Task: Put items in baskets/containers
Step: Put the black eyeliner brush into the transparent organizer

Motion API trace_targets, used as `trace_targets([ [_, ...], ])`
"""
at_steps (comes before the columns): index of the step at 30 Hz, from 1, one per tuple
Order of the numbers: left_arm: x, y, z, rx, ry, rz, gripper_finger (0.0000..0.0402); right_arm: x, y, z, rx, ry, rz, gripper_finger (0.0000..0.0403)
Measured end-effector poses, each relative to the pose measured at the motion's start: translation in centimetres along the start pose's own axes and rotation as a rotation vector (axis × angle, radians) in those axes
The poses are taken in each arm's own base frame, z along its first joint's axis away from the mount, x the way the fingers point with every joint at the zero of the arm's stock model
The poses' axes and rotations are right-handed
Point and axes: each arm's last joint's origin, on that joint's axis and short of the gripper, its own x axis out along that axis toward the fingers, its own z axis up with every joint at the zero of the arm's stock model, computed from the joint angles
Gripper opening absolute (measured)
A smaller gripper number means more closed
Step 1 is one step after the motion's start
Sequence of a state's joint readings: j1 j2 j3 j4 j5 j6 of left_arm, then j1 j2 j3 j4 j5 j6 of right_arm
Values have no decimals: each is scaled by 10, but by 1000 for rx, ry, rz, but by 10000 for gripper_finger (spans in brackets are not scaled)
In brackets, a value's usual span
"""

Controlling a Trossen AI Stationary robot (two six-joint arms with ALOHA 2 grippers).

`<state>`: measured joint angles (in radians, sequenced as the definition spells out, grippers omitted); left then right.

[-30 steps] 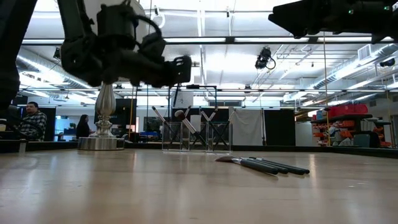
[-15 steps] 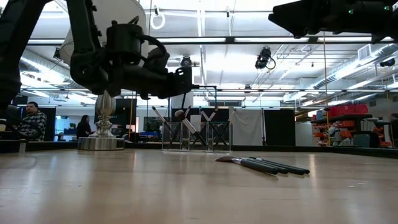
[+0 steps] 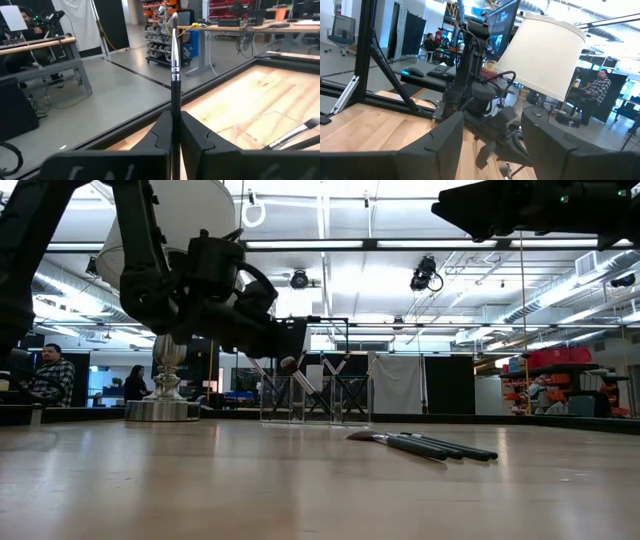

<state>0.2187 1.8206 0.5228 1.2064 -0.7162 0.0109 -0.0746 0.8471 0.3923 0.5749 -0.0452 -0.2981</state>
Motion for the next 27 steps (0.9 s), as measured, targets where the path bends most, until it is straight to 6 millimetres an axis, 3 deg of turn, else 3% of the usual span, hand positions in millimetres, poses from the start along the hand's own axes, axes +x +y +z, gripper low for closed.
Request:
trace_targets([
  [20, 0, 0, -2, 9, 18, -25, 88, 0, 0, 0, -3, 0, 0, 204],
  [27, -27, -21, 29, 5, -100, -134, 106, 0, 1, -2, -2, 21, 7, 204],
])
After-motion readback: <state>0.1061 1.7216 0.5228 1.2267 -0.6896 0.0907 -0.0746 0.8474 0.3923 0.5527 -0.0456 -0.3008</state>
